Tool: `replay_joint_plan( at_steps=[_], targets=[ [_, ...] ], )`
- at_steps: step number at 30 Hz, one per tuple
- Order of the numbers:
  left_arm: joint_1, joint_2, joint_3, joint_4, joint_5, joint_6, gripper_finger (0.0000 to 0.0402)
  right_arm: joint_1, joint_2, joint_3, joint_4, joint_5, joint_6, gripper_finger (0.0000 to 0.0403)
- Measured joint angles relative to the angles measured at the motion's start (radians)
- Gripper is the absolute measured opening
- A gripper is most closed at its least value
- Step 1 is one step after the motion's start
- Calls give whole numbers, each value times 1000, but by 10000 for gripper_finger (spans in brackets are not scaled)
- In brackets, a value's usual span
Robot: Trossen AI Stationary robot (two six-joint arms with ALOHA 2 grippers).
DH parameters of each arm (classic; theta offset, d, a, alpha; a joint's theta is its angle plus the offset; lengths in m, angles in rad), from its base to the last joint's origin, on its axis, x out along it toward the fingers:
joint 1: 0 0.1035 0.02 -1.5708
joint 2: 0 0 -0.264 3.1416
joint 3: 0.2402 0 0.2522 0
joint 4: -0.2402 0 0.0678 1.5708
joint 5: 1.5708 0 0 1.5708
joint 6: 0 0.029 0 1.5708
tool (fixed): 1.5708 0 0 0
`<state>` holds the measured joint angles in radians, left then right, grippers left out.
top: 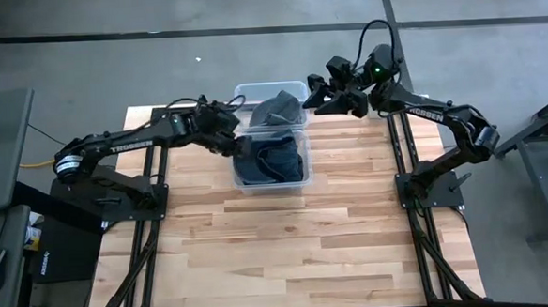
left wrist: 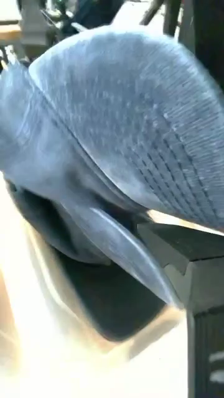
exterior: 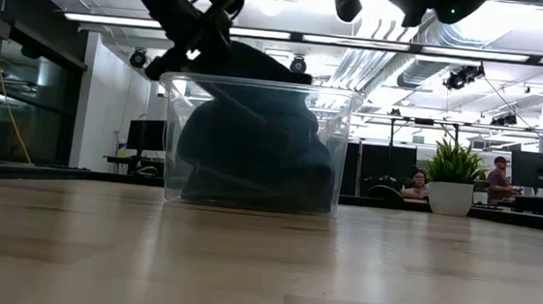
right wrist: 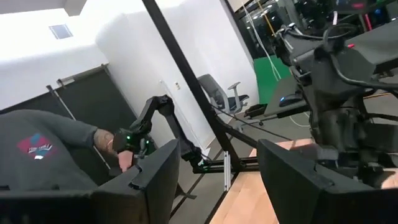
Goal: Pick & Place hat
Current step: Put the dark blue cap into the bottom transparent bin
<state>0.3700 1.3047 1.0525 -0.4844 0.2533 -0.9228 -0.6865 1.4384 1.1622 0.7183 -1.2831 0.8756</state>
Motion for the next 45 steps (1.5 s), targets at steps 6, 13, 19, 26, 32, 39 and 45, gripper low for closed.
replay_joint_plan(
  at_steps=[6,13,19,26,32,39,45],
  targets=[
    [58,-23,0,-35,6,71,220,25,0,0,-17,49,-20,209],
    [143,-68,-2,-53,-2,187,220,92,0,0,-253,187,-253,192],
    [192,-108,0,-48,-5,282,221,135,0,0,-369,353,-432,125],
    [193,-111,1,-39,21,390,221,233,0,0,-505,511,-615,10],
    [194,-129,1,-24,-6,580,221,362,37,1,-586,846,-736,3],
    [193,-162,2,-16,-90,682,221,445,169,172,-735,1061,-795,1],
    [258,-255,2,-3,-191,792,221,507,357,451,-1025,1204,-897,1]
  ],
)
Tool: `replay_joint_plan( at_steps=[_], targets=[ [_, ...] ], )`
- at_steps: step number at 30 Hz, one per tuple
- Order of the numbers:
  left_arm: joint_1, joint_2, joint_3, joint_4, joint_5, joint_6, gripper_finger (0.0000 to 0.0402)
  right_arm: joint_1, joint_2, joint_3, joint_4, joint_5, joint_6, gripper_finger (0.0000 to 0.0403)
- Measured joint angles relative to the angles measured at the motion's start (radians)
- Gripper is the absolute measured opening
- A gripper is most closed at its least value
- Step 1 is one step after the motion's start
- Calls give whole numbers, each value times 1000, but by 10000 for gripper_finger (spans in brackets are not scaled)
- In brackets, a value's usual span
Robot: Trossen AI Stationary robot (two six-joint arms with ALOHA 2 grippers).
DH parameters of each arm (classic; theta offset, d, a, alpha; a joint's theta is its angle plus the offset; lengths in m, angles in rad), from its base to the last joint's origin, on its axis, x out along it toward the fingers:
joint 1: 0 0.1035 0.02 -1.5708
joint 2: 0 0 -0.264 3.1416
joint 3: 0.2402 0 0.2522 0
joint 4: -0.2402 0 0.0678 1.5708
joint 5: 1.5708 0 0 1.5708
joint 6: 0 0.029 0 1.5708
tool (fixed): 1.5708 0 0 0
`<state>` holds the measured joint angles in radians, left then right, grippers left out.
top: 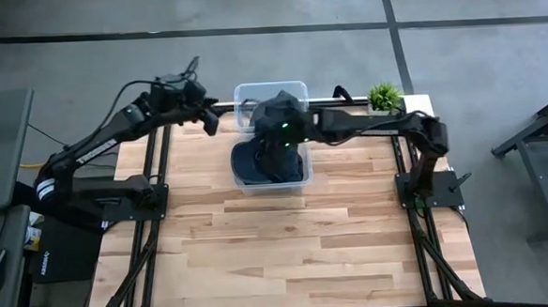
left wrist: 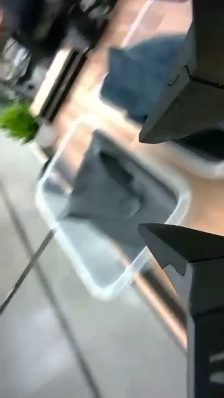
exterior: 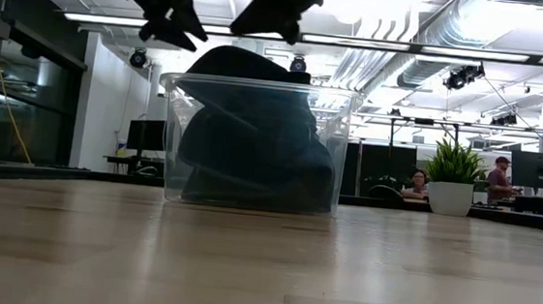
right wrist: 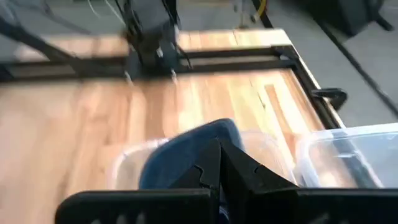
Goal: Pick & Place hat
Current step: Put the dark blue cap into the bottom transparent bin
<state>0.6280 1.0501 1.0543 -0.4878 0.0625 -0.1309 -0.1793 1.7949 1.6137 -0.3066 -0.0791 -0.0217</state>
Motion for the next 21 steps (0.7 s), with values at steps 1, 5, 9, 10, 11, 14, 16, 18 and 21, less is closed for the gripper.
replay_joint_plan(
  at_steps=[1,5,9,10,11,14,16,18,21],
  targets=[
    [15,-13,0,6,-3,13,221,13,27,45,-46,31,-19,1],
    [75,-59,-1,23,6,49,221,57,132,208,-219,183,-115,0],
    [133,-89,0,15,35,55,221,87,212,336,-316,337,-170,0],
    [144,-93,-1,13,38,56,221,93,226,361,-331,379,-171,0],
    [153,-97,-1,14,43,56,221,98,238,383,-343,425,-171,0],
    [173,-100,-1,16,58,56,221,111,263,425,-361,531,-165,0],
    [179,-98,-1,13,58,56,221,112,272,426,-367,520,-153,0],
    [178,-98,-1,16,57,56,221,111,282,417,-370,499,-114,0],
    [177,-98,-1,14,54,56,221,107,288,396,-385,482,-57,0]
  ],
)
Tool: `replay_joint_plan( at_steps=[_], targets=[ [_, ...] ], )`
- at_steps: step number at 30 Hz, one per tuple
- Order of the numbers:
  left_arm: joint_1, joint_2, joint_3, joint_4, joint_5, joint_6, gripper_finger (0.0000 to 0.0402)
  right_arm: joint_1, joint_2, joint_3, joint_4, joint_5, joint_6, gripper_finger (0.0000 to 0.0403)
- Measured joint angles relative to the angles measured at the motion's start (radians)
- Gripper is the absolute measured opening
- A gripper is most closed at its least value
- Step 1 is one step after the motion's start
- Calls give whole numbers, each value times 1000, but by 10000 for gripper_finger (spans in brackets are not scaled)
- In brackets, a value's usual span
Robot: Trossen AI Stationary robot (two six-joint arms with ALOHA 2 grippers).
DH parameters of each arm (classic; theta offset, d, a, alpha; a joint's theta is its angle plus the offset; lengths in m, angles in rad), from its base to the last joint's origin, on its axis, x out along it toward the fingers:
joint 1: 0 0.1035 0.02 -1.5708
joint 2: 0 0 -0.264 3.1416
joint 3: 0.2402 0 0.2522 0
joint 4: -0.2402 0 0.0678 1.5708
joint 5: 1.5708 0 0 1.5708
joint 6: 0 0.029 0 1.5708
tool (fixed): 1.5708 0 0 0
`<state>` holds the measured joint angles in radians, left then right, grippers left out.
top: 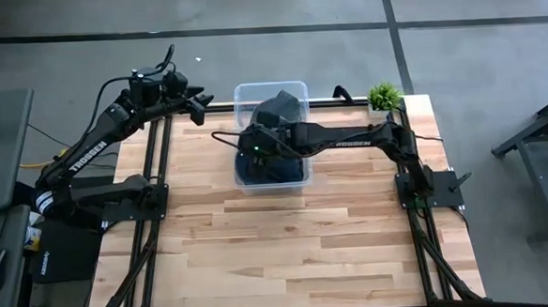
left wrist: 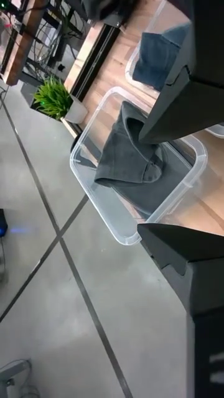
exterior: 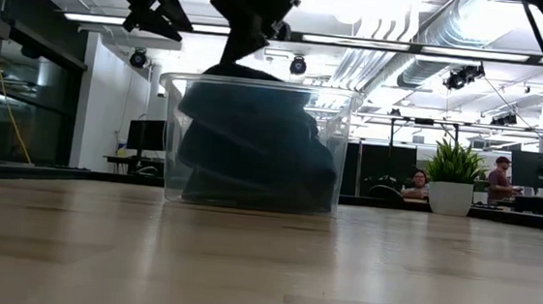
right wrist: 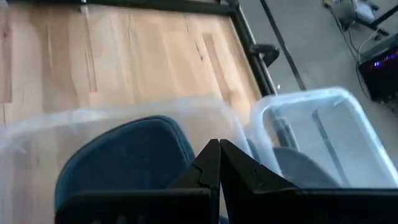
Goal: Pick & Place hat
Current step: Put the dark blue cap into the bottom transparent bin
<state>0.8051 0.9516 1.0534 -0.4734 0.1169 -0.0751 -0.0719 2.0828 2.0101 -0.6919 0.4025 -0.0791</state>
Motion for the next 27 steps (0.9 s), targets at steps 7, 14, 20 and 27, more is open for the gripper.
replay_joint_plan(
  at_steps=[7,14,20,27],
  targets=[
    [0,0,0,7,-1,0,221,-16,1,-106,35,1,61,0],
    [0,0,0,5,1,0,220,-35,-1,-262,204,-12,112,0],
    [0,0,0,-1,4,0,221,-43,-2,-330,261,-28,168,0],
    [0,0,0,0,4,0,220,-45,2,-271,239,-45,160,0]
  ],
)
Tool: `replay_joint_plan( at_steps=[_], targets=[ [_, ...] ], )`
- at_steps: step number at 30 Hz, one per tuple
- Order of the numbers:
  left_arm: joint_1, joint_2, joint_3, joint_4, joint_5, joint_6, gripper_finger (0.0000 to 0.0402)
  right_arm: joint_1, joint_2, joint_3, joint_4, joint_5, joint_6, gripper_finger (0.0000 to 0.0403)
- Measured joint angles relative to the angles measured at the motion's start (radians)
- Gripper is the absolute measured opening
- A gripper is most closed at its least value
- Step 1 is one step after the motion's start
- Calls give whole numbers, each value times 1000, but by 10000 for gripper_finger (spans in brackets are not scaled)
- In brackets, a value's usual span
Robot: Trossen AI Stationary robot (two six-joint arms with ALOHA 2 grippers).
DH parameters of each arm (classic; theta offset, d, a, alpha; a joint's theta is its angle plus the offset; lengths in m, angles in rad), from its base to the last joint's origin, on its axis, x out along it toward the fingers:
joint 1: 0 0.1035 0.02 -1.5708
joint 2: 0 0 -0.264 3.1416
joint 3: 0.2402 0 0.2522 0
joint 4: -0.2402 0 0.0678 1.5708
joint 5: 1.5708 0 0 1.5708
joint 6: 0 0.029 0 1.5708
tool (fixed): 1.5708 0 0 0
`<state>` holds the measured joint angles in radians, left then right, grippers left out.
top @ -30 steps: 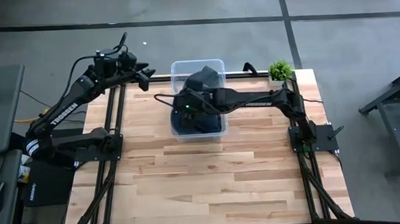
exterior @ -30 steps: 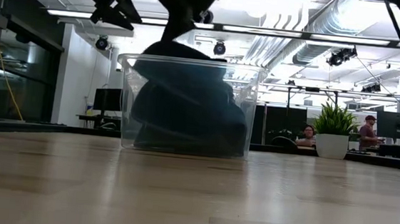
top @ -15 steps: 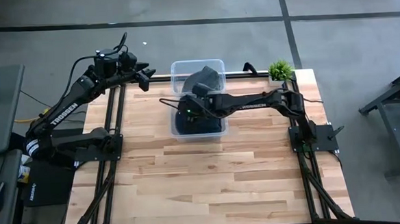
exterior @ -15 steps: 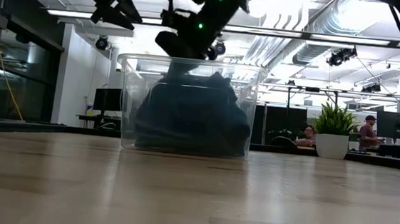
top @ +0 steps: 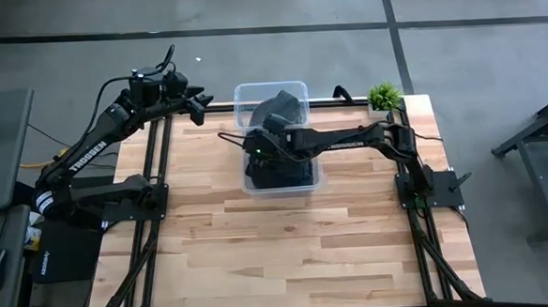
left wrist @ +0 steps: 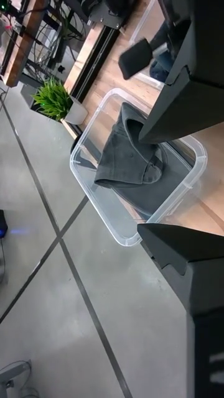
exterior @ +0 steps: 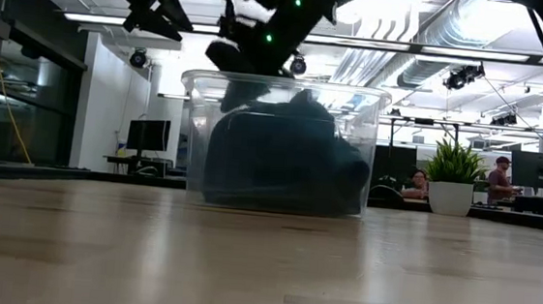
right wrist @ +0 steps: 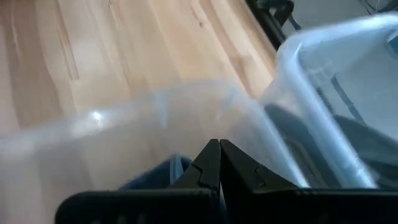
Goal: Pick & Place hat
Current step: Put the dark blue cap into the bottom transparent bin, then return to Home Position
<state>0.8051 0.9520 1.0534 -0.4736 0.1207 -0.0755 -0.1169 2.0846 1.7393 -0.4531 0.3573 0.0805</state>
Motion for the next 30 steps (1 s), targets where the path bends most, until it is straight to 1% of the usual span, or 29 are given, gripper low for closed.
replay_joint_plan(
  at_steps=[5,14,21,23,30],
  targets=[
    [0,0,0,0,0,0,220,0,0,80,-76,3,-9,0],
    [0,0,0,0,0,0,220,0,0,286,-348,9,65,0],
    [0,0,0,0,7,0,220,-1,0,432,-494,-10,64,0],
    [0,0,0,0,7,-1,220,-1,-1,456,-510,-32,49,0],
    [0,0,0,0,18,-1,220,-1,-10,487,-558,-50,51,0]
  ],
)
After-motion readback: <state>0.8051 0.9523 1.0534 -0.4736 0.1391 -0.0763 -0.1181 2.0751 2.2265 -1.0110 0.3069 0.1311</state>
